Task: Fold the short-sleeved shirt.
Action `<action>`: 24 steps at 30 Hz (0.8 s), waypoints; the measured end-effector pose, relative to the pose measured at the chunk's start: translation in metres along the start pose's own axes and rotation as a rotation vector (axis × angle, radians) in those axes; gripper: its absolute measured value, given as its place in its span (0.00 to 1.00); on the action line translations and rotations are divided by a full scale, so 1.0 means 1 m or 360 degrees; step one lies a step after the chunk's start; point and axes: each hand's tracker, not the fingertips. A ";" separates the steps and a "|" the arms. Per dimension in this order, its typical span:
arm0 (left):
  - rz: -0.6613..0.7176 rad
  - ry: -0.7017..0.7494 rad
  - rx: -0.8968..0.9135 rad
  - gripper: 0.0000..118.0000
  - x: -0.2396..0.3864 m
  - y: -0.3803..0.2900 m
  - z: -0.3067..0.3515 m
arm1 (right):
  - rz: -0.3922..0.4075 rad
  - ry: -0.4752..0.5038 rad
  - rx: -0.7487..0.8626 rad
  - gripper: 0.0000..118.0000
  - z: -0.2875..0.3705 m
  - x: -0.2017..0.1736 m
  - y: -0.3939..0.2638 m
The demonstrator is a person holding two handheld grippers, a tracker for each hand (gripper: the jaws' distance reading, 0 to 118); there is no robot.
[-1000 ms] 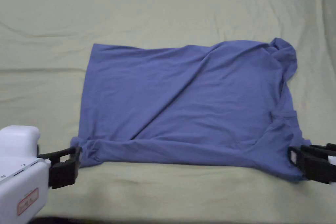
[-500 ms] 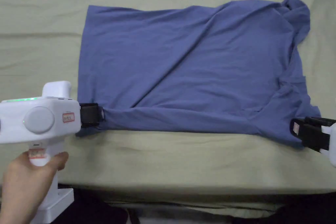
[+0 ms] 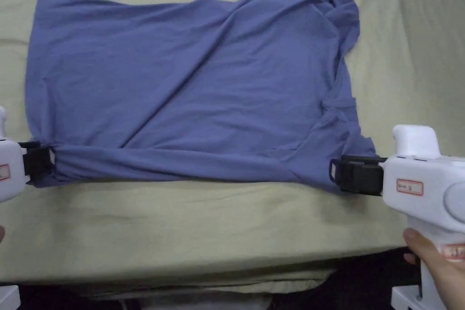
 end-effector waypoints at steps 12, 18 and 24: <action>0.0129 0.0057 0.0066 0.08 0.003 0.031 0.015 | 0.0064 0.0067 0.0294 0.07 0.016 -0.027 0.033; -0.0170 0.0205 0.0185 0.08 0.022 0.125 -0.005 | 0.0197 0.0091 0.0422 0.07 -0.007 -0.043 0.139; -0.0145 0.0200 -0.0061 0.08 0.020 0.191 -0.102 | 0.0260 0.0004 0.0270 0.07 -0.095 -0.049 0.223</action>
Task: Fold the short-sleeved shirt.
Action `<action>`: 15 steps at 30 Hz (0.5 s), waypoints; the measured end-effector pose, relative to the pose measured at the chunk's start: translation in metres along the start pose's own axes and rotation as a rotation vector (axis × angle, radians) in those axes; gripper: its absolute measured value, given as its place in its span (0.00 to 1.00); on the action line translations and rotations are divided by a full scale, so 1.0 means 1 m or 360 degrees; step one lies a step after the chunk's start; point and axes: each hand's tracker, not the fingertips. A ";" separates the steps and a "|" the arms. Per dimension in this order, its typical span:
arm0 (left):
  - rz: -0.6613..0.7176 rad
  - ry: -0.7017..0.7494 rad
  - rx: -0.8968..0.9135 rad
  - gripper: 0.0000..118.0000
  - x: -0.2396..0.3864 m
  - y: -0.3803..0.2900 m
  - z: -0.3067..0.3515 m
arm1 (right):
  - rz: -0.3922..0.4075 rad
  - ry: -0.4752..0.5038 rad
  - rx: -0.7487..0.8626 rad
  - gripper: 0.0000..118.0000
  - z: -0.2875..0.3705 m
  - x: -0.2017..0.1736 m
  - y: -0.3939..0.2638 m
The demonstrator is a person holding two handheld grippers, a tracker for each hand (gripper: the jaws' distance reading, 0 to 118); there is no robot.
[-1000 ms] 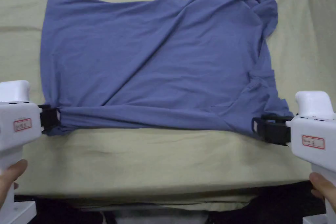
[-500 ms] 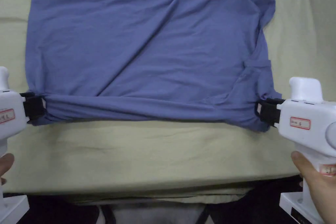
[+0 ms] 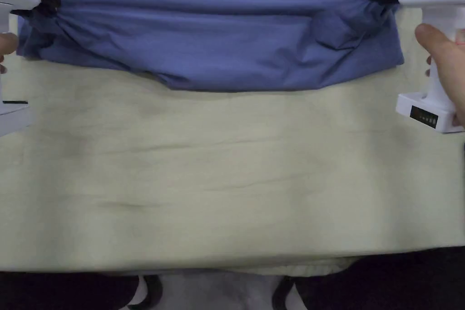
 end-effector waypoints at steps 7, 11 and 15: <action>0.0004 0.0054 -0.0063 0.18 -0.002 -0.017 -0.030 | 0.0169 -0.0058 -0.0112 0.14 -0.034 -0.012 -0.014; 0.0046 -0.0030 0.0017 0.81 -0.017 -0.039 0.003 | 0.0123 0.0012 -0.0032 0.98 -0.003 -0.012 -0.025; 0.0093 -0.0058 0.0265 0.81 -0.030 -0.079 0.075 | 0.0035 0.0094 0.0104 0.98 0.064 -0.012 -0.052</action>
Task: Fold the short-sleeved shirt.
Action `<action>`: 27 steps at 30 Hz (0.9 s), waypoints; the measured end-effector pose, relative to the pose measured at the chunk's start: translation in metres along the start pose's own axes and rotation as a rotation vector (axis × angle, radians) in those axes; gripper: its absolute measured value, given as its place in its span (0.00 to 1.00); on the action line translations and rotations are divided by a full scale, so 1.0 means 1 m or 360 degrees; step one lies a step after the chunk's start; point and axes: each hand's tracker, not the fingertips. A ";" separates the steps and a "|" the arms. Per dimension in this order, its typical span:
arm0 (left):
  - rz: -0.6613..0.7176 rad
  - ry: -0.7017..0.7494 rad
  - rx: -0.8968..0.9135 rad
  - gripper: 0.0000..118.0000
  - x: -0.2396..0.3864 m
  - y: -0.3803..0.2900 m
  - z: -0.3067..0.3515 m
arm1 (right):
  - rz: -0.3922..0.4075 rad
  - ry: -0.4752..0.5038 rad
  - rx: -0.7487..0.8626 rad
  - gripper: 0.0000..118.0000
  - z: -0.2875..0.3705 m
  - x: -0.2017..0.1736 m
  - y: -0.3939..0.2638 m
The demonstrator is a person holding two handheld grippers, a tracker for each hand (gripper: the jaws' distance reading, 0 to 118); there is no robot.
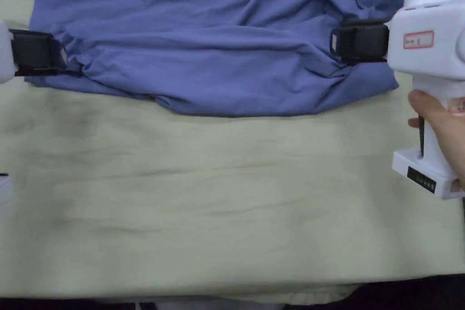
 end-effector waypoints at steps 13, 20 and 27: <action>-0.0041 -0.0131 0.0172 0.00 0.022 -0.095 0.089 | 0.0041 0.0094 0.0107 0.02 0.103 -0.048 -0.112; 0.0021 -0.0006 -0.0034 0.56 -0.007 -0.014 -0.018 | 0.0001 0.0095 0.0102 0.02 0.096 -0.045 -0.097; -0.0131 -0.0017 -0.0346 0.71 -0.019 0.014 -0.127 | -0.0034 0.0046 -0.0004 0.02 0.065 -0.036 -0.090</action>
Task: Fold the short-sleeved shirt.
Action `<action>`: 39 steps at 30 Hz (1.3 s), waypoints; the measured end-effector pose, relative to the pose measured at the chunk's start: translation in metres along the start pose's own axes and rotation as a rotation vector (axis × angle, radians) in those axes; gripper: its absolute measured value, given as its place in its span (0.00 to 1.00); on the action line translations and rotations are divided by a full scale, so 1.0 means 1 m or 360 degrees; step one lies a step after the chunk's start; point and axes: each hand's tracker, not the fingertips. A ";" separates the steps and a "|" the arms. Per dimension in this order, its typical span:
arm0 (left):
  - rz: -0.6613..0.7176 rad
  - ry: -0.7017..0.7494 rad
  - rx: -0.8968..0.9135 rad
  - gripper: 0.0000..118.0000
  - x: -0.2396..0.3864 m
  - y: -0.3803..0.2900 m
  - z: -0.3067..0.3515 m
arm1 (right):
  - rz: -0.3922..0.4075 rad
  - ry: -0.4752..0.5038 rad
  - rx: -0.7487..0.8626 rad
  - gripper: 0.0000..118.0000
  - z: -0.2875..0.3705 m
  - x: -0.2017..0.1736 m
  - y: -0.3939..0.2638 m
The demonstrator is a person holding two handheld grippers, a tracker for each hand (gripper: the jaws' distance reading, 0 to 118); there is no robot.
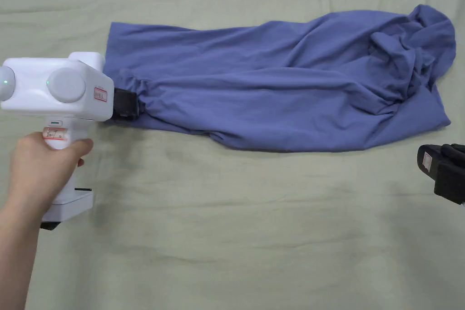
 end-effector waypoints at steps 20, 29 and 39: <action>-0.0002 -0.0188 0.0119 0.07 0.000 -0.001 0.057 | -0.0359 -0.0114 -0.0401 0.90 -0.152 0.100 0.064; -0.0038 -0.0251 0.0161 0.07 -0.009 -0.009 0.085 | -0.0062 -0.0049 -0.0327 0.11 -0.100 0.090 0.067; -0.0113 -0.0276 0.0080 0.07 -0.021 -0.060 0.117 | -0.0108 0.0018 -0.0238 0.11 -0.014 0.092 0.034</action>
